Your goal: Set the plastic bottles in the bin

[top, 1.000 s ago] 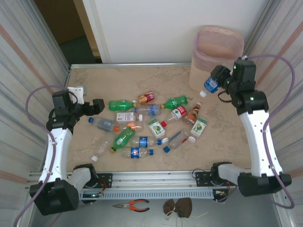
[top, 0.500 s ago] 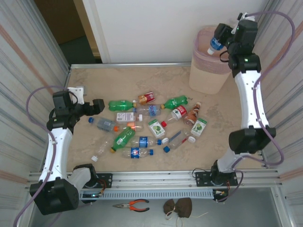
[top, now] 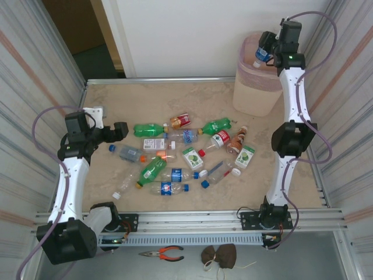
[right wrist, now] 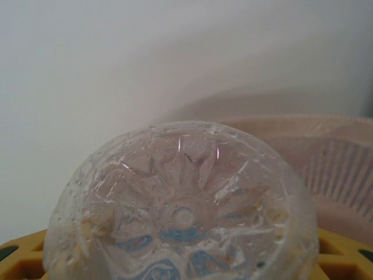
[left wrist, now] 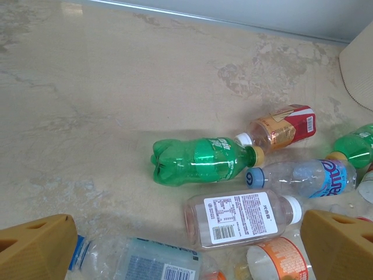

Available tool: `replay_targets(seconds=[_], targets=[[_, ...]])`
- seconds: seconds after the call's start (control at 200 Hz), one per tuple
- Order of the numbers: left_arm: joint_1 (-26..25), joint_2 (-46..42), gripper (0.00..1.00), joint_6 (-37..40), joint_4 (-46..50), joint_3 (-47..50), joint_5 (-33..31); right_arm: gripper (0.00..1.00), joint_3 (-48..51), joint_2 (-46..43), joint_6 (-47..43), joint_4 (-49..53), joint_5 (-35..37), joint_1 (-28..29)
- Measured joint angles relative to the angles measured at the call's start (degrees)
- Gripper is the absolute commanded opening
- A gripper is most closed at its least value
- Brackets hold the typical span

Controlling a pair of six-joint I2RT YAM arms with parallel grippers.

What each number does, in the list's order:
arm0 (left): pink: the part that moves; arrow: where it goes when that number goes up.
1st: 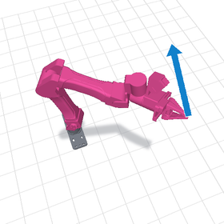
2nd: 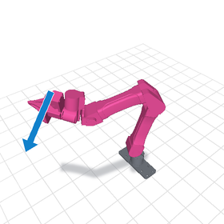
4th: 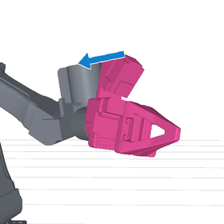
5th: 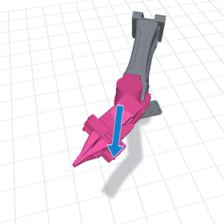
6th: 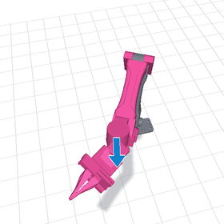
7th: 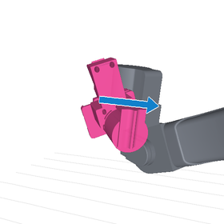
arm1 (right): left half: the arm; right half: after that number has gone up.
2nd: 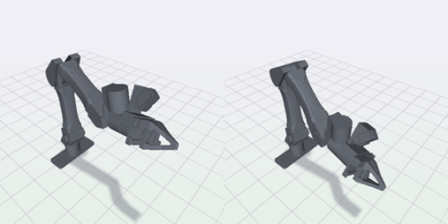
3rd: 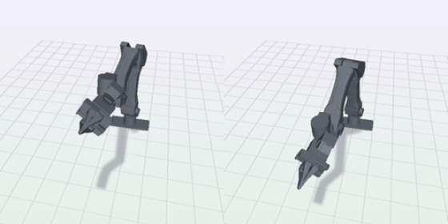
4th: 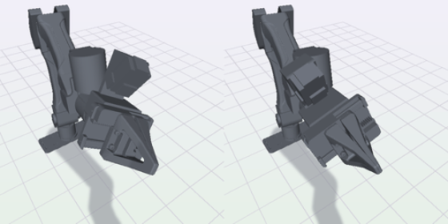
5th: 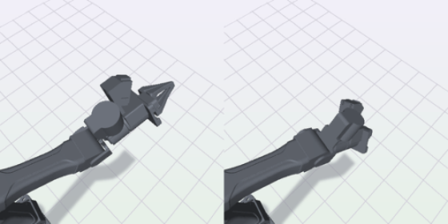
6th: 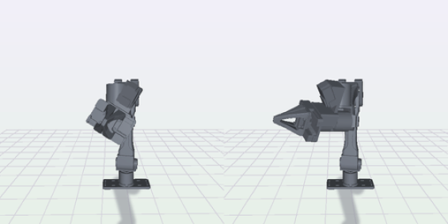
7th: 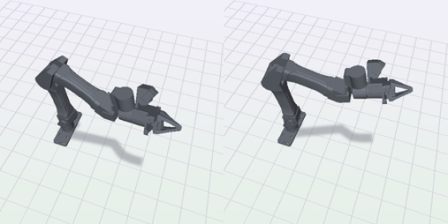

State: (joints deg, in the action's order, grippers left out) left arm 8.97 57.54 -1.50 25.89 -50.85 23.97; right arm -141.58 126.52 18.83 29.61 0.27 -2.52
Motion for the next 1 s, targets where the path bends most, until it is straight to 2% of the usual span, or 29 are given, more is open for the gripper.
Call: replay_targets(seconds=[0.301, 0.536, 0.686, 1.002], targets=[[0.0, 0.8, 0.99, 0.0, 0.0, 0.0, 0.0, 0.51, -0.4, 6.1, -0.3, 4.5, -6.9, -0.2], [0.0, 0.8, 0.99, 0.0, 0.0, 0.0, 0.1, 0.51, -4.2, 10.7, -4.2, 13.4, -10.7, 0.2], [0.0, 0.8, 0.99, 0.0, 0.0, 0.0, 0.1, 0.53, -4.6, 11.3, -7.6, 19.3, -11.7, 0.5], [0.0, 1.0, 0.99, 0.0, 0.0, 0.0, 0.2, 0.54, -5.3, 11.4, -12.7, 25.2, -14.8, 0.6]])
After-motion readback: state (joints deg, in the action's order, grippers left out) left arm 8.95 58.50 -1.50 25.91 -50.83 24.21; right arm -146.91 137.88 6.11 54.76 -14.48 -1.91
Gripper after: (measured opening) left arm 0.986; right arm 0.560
